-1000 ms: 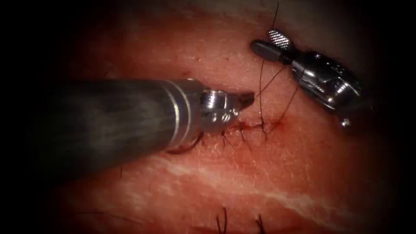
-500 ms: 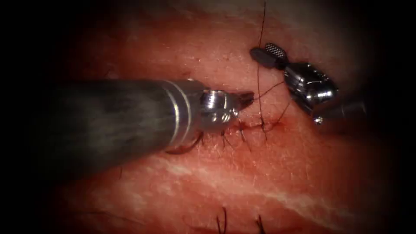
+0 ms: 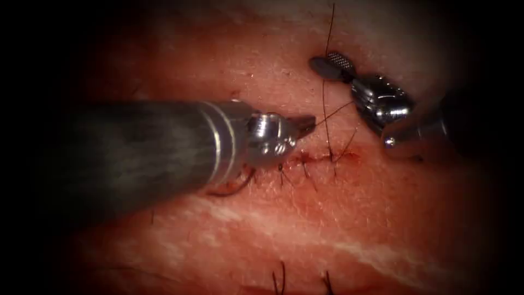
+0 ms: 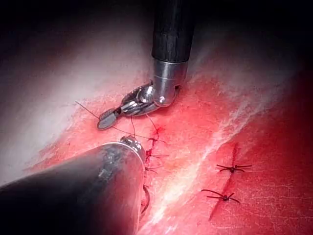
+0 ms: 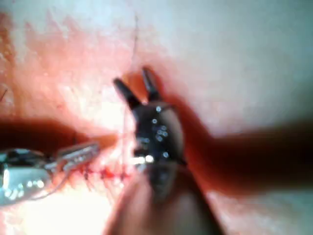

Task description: Wound Closure

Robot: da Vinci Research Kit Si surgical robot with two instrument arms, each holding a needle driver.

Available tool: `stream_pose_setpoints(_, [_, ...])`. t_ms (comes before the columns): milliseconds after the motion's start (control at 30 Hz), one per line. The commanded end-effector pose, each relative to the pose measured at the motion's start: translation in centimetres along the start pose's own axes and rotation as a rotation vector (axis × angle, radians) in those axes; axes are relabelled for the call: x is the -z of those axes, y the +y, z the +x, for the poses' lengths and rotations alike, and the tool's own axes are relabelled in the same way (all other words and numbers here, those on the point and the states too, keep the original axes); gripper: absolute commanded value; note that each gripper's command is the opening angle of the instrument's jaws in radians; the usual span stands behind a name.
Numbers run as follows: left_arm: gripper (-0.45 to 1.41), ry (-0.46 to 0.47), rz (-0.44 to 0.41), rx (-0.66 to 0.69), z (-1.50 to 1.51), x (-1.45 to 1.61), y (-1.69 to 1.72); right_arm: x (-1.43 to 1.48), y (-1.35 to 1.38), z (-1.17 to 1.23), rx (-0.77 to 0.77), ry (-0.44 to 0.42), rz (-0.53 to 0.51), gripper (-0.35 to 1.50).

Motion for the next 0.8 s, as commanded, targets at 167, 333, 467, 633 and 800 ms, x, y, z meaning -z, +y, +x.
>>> stream_pose_setpoints(167, [-0.45, 0.004, -0.002, -0.001, -0.02, -0.11, 0.04, -0.05, -0.05, -0.13, -0.013, -0.029, 0.018, -0.32])
stream_pose_setpoints(333, [-0.45, 0.000, -0.011, -0.005, -0.10, -0.12, 0.02, -0.12, -0.16, -0.17, -0.013, -0.075, 0.045, -0.35])
stream_pose_setpoints(467, [-0.45, -0.010, -0.016, -0.013, -0.17, -0.13, -0.01, -0.05, -0.23, -0.21, 0.023, -0.082, 0.060, -0.35])
stream_pose_setpoints(633, [-0.45, -0.031, -0.032, -0.004, -0.28, -0.20, -0.08, 0.21, -0.37, -0.23, 0.048, -0.055, 0.089, -0.35])
stream_pose_setpoints(800, [-0.45, -0.064, -0.064, -0.002, -0.45, -0.31, -0.31, 0.52, -0.65, -0.23, 0.101, -0.021, 0.129, -0.35])
